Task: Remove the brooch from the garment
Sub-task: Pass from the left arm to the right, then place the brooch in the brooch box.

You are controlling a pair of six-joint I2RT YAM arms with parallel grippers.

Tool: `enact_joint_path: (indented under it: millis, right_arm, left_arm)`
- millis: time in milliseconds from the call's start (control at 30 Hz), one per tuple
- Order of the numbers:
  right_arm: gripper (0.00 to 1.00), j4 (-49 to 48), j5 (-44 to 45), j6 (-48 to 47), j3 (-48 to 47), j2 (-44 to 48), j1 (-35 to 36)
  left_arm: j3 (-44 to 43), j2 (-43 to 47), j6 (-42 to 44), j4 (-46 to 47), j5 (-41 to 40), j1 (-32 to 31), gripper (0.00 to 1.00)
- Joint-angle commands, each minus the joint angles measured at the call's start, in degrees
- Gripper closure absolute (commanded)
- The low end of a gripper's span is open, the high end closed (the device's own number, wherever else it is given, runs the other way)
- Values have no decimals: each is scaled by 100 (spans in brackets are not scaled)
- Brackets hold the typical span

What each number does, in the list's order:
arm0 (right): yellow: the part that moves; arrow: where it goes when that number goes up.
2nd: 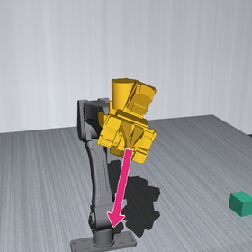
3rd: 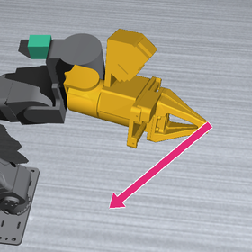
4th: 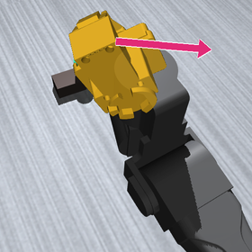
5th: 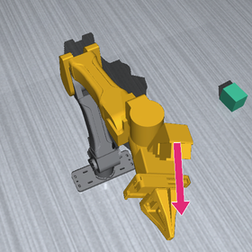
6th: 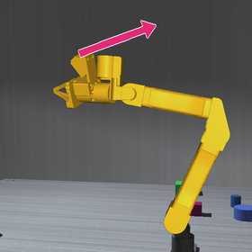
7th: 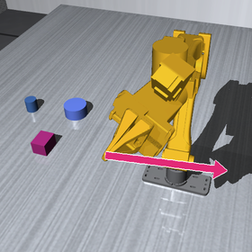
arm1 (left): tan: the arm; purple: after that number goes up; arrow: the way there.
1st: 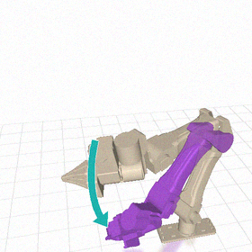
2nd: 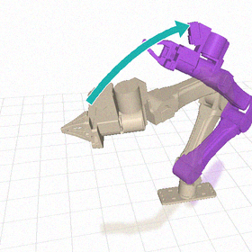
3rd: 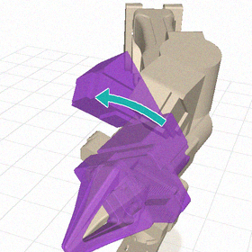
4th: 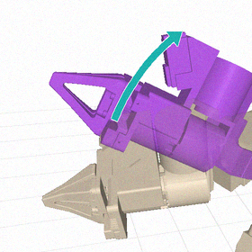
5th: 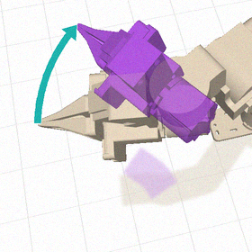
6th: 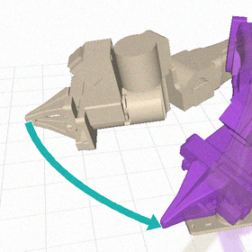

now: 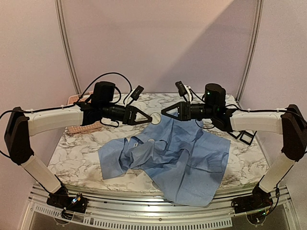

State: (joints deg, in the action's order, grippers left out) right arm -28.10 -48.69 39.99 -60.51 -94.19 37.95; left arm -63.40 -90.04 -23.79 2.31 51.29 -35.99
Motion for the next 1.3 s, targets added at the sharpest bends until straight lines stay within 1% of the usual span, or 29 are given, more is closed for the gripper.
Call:
enact_joint_path:
  millis: [0, 133, 233, 400, 667, 800, 833, 867, 900, 933, 967, 1000, 1033, 1067, 1133, 1200, 1267]
  right_arm:
    - [64, 286, -194, -100, -215, -216, 79]
    - [67, 352, -248, -165, -267, -307, 136]
    - [72, 400, -364, -175, -340, -334, 168]
    - [85, 469, -435, -240, -420, -406, 205]
    - [100, 378, -475, -202, -419, -423, 216]
    - [100, 386, -388, -210, -388, -386, 213]
    - [100, 405, -313, -219, -376, -357, 216]
    - [100, 437, -174, -230, -349, -326, 213]
    - [100, 481, 11, -256, -308, -272, 214]
    - [100, 553, 319, -295, -257, -208, 212]
    - [100, 703, 639, -346, -225, -72, 205]
    - [100, 939, 1003, -447, -227, 40, 205]
    - [100, 1282, 1405, -553, -266, 127, 199]
    - [100, 1773, 1913, -812, -375, 260, 189]
    - [100, 3035, 3025, -1270, -740, 348, 131]
    - [100, 4060, 3930, -1651, -999, 382, 5]
    - [100, 4656, 4606, -1855, -1083, 429, -150]
  left_arm:
    - [-68, -71, 9, 103, 192, -31, 100]
    - [-72, -80, 15, 67, 156, -31, 100]
    - [-85, -86, 17, 46, 150, -31, 100]
    - [-85, -85, 26, 42, 146, -31, 100]
    - [-85, -87, 35, 17, 126, -31, 100]
    - [-122, -85, 104, -118, -70, -31, 100]
    - [-147, -84, 152, -193, -159, -31, 99]
    - [-185, -75, 230, -406, -265, -31, 90]
    - [-216, -58, 293, -557, -385, -31, 77]
    - [-221, -20, 347, -641, -510, -19, 62]
    - [-201, 31, 373, -677, -641, -11, 51]
    - [-173, 102, 387, -685, -783, 19, 43]
    - [-147, 175, 399, -687, -956, 52, 36]
    - [-120, 261, 389, -701, -1210, 101, 33]
    - [-44, 445, 344, -757, -1804, 256, 32]
    - [113, 627, 150, -579, -2118, 492, 27]
    - [278, 762, -64, -346, -2248, 722, 25]
